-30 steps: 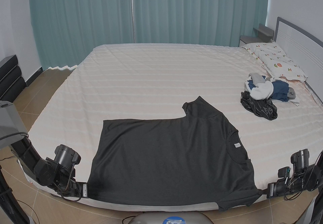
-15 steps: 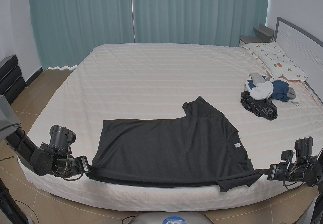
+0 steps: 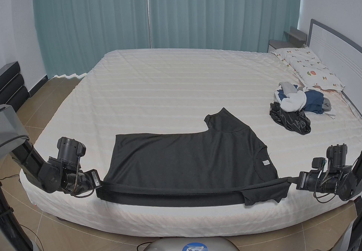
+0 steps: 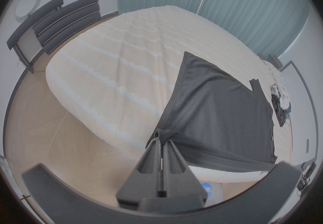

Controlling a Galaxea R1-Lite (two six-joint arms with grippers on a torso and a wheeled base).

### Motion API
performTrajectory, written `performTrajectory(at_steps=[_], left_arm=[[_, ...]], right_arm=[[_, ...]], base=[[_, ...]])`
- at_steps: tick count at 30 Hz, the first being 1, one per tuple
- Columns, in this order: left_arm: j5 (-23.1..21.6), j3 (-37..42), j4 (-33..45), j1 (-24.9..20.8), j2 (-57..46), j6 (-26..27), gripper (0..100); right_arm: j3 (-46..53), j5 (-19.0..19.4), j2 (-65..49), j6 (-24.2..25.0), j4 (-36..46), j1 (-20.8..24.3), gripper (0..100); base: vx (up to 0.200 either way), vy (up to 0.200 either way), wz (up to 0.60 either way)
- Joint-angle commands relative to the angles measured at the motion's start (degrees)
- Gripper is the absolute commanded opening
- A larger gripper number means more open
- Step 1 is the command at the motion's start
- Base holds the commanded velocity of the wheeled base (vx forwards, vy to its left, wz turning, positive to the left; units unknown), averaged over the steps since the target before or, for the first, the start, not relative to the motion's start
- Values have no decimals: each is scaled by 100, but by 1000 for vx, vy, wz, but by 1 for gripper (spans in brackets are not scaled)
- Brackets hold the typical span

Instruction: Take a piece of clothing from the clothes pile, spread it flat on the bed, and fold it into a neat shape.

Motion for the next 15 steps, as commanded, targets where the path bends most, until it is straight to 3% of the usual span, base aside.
performTrajectory(at_steps=[1, 8, 15], left_arm=[[4, -212, -137, 23, 406, -222, 0], [30, -335, -998, 23, 915, -442, 0], [66, -572, -1130, -21, 1223, -618, 0]], right_arm=[[-222, -5, 357, 5, -13, 1, 0], [-521, -49, 761, 5, -13, 27, 0], [-863, -58, 1183, 14, -21, 27, 0]], base=[[0, 0, 0], [0, 0, 0], [0, 0, 0]])
